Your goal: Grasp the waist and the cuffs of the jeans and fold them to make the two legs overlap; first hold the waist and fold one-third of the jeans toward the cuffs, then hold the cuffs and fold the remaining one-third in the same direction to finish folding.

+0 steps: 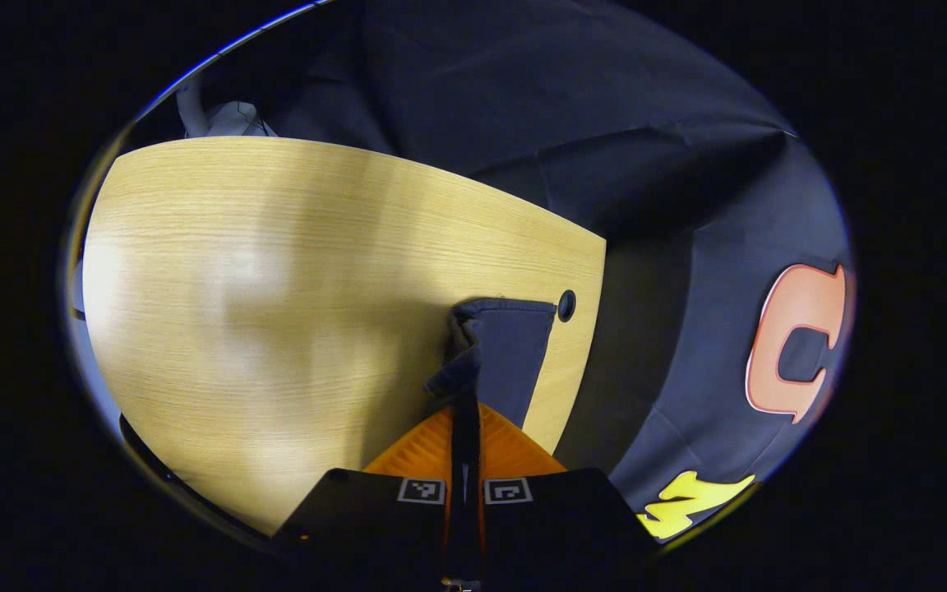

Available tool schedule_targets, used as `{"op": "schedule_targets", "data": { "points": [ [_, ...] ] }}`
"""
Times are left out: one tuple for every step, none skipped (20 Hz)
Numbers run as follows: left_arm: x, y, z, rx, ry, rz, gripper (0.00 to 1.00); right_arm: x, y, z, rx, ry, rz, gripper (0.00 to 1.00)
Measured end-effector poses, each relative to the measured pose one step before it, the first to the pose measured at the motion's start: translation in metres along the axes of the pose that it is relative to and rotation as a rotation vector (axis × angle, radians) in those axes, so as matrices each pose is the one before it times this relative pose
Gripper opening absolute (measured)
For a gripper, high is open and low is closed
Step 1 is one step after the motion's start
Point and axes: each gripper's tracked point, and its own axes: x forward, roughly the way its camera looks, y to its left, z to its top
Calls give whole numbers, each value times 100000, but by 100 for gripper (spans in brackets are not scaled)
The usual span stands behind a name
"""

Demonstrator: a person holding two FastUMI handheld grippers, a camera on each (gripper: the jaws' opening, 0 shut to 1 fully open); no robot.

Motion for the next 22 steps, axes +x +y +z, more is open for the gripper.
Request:
{"op": "schedule_targets", "data": {
  "points": [
    [626,-757,68,-2027,146,1338,4,418,615,380,-727,-368,273,0],
    [882,-660,-66,-1744,-190,1556,4,522,417,253,-331,-137,267,1],
    [960,-600,21,-584,-183,1921,4,537,495,338,579,100,575,1],
    [1240,-827,150,408,-227,1603,4,456,671,402,997,341,561,1],
    [1209,-835,145,938,-374,374,4,878,491,359,481,413,470,1],
    [1351,-869,-9,1404,-258,-37,4,1007,562,230,404,233,431,1],
    [1348,-781,-197,1951,206,39,4,565,119,172,435,273,197,1],
    [1604,-749,-148,1324,518,-347,4,645,230,286,402,82,445,1],
    [1188,-790,-239,20,372,-1520,3,357,281,214,890,176,1313,1],
    [1256,-631,-239,-703,823,-1047,3,413,315,-67,406,508,775,1],
    [985,-42,71,-407,-660,546,3,331,133,106,421,230,491,1],
    [738,324,67,210,-920,1424,4,393,191,128,68,253,494,1],
    [553,348,-34,18,-494,1203,3,394,36,188,-654,153,722,1],
    [525,-43,-6,-827,-82,482,3,294,-5,235,-895,56,954,1],
    [240,-117,48,-1210,-10,-352,4,8,30,158,-379,1,1434,1],
    [468,-365,162,-888,306,-561,3,-74,1,75,384,-66,1234,1],
    [150,80,-27,-205,641,-277,3,-39,-217,197,1198,-244,477,1],
    [-82,200,-110,650,857,763,3,336,38,137,1567,407,306,1],
    [-197,361,-164,470,859,1029,4,288,-134,84,2446,348,277,1],
    [41,65,-38,244,355,-70,4,215,-146,-38,3056,375,-193,0],
    [36,-226,-34,963,365,-753,7,86,-51,-59,2945,296,933,6],
    [40,66,114,1685,429,990,11,9,74,-11,1225,408,1133,10]
  ]
}}
